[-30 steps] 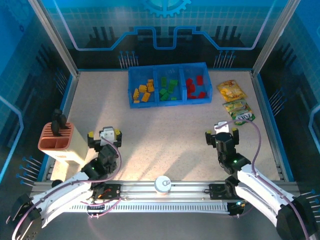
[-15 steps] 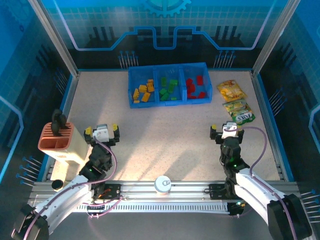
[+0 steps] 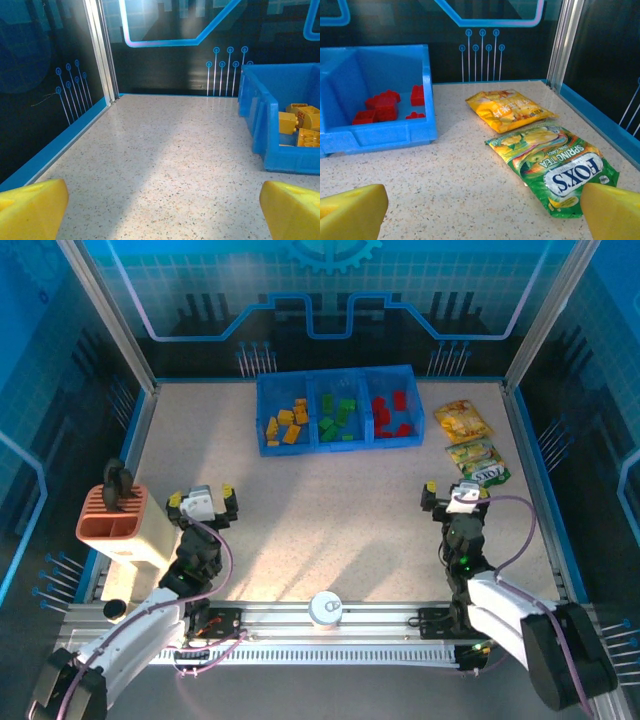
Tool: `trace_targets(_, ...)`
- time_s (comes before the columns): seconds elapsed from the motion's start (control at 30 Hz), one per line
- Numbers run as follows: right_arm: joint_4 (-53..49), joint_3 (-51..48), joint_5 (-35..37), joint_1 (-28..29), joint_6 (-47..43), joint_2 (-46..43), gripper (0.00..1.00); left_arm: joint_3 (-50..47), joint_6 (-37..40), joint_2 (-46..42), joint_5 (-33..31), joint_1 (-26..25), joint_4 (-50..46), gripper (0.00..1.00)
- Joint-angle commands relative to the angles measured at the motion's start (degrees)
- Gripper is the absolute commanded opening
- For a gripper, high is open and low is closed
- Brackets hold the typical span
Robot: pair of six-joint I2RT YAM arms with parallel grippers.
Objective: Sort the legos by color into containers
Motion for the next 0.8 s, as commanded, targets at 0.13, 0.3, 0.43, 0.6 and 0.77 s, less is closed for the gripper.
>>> trace_targets(0.13,21.19,-1.96,-1.19,-0.9,1.41,13.35,1.0,-2.3,-2.87,1.8,1.96,1.48,4.24,0.99)
trace_targets(0.3,27.78,-1.69,-0.8,-0.8,0.65,19.26,1.0,-2.29,-3.23,1.9,2.57,1.89,4.25,0.99)
trace_targets(0.43,26.02,-1.76,-1.47,-1.97,2.15,18.16,1.0,-2.34,-3.82,2.43,3.46,2.8,4.69,0.99)
trace_targets(0.6,25.44,-1.94,-1.51,-3.35,3.88,17.66,1.0,-2.29,-4.22,4.11,4.24,3.71,6.43,0.99)
trace_targets(0.77,23.49,-1.98,-3.04,-5.28,5.6,16.51,1.0,-2.29,-4.35,5.17,4.76,4.09,7.39,0.99)
